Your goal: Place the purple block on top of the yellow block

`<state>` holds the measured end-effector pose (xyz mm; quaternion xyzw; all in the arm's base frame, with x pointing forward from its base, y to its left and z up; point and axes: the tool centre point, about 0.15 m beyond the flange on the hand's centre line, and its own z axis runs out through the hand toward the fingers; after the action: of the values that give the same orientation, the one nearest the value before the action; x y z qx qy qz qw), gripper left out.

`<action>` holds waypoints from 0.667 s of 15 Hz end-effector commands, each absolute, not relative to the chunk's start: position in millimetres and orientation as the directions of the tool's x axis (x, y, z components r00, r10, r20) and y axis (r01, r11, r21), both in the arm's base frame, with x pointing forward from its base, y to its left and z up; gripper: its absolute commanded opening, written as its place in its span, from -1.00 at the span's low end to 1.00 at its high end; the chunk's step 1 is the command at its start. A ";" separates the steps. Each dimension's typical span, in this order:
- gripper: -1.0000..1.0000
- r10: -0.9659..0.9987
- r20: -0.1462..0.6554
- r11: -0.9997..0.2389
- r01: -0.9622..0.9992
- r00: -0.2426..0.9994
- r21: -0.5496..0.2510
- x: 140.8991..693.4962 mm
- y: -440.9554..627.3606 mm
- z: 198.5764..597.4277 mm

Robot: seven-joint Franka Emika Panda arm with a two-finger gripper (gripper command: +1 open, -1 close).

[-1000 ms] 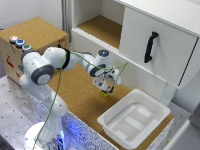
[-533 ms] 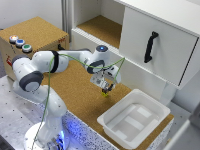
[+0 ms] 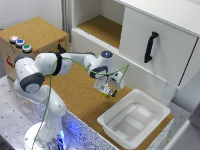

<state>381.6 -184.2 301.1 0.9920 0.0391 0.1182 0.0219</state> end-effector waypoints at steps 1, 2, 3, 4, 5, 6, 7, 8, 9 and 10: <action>-1.00 0.092 0.162 -0.995 0.096 0.983 -0.020 413.3 -195.6 267.2; -1.00 0.076 0.158 -0.996 0.082 0.985 -0.036 415.0 -197.4 260.0; -1.00 0.075 0.143 -0.996 0.080 0.987 -0.031 417.2 -196.9 255.0; -1.00 0.076 0.139 -0.996 0.080 0.987 -0.028 418.8 -195.1 252.2; -1.00 0.072 0.142 -0.996 0.078 0.987 -0.036 420.7 -192.5 249.5; -1.00 0.063 0.142 -0.997 0.068 0.988 -0.034 422.0 -191.2 245.7; -1.00 0.053 0.143 -0.997 0.060 0.988 -0.045 423.1 -189.9 240.8; -1.00 0.044 0.136 -0.998 0.051 0.990 -0.044 423.9 -189.7 237.5; -1.00 0.036 0.139 -0.998 0.042 0.990 -0.041 425.4 -188.6 235.2; -1.00 0.037 0.137 -0.999 0.042 0.990 -0.035 426.5 -187.2 235.2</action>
<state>395.6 -181.6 255.2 0.9952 0.0268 0.0942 0.0059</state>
